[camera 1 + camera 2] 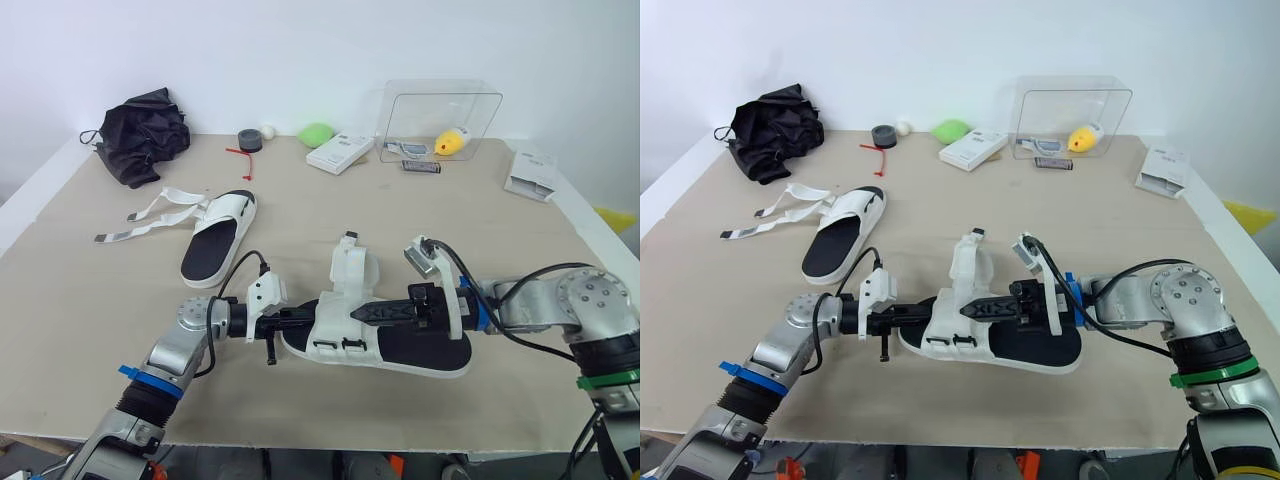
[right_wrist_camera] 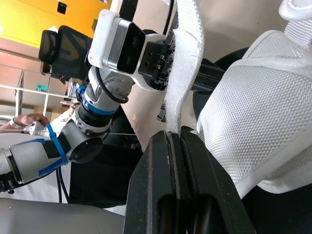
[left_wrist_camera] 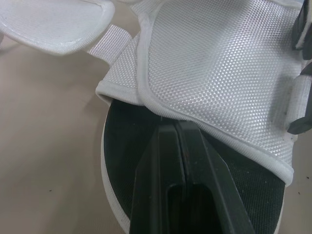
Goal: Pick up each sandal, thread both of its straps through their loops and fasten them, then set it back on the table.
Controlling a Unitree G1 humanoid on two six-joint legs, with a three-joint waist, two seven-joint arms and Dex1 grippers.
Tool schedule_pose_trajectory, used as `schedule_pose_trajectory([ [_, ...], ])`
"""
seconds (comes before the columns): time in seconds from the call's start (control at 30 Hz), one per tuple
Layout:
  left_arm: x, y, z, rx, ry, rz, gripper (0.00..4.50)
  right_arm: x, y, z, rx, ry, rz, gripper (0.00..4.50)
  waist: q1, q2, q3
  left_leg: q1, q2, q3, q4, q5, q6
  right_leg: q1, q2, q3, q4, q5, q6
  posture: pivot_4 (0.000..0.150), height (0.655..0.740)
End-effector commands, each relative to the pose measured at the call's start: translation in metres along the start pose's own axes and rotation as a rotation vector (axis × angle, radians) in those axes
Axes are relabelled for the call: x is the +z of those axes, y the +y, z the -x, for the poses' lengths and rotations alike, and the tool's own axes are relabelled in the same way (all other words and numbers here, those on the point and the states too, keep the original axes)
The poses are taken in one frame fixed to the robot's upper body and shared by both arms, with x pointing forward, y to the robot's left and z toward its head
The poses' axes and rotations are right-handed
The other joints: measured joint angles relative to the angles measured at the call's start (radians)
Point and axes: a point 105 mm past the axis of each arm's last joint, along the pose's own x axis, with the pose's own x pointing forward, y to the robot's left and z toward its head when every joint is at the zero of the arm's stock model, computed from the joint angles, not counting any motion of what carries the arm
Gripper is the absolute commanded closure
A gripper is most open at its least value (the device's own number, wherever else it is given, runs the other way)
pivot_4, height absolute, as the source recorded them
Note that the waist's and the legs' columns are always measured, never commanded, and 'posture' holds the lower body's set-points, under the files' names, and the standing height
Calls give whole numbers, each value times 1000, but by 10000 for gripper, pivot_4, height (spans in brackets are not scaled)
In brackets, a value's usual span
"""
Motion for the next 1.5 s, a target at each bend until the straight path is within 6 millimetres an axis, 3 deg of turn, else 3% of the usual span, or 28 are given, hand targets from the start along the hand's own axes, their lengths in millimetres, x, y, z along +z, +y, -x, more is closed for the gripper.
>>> schedule_pose_trajectory([
  [0.03,-69,-17,9,20,222,211,45000,10,10,5,12,-8,39,43680,0,0,0,0,0,0,0,0,0,0,0,0,0,0,0,1500,7400],
  [0.2,-69,-17,9,22,224,215,45000,15,16,7,35,-3,58,43680,0,0,0,0,0,0,0,0,0,-1,0,0,0,0,0,1500,7400],
  [0.57,-71,-17,10,28,227,224,45000,-3,10,2,34,42,32,43680,0,0,0,-1,0,0,0,0,0,-1,-1,0,0,0,0,1500,7400],
  [0.83,-72,-16,11,29,229,225,45000,-12,-11,-2,-57,43,-40,43680,0,1,-1,0,0,0,0,0,0,-1,-1,0,0,0,0,1500,7400],
  [0.97,-73,-17,11,29,230,229,45000,-22,-38,-6,-209,72,-103,43680,0,-1,-2,0,0,0,-1,0,0,-1,0,0,0,0,-1,1500,7400],
  [1.07,-73,-18,11,28,230,231,45000,-22,-46,-6,-260,62,-117,43680,0,0,-2,-1,0,1,-1,0,0,-1,-1,1,0,0,-1,1500,7400],
  [1.5,-73,-16,12,37,230,235,45000,-13,-5,0,-63,53,4,43680,0,0,-2,-1,1,1,-1,0,0,-2,0,0,0,0,-1,1500,7400],
])
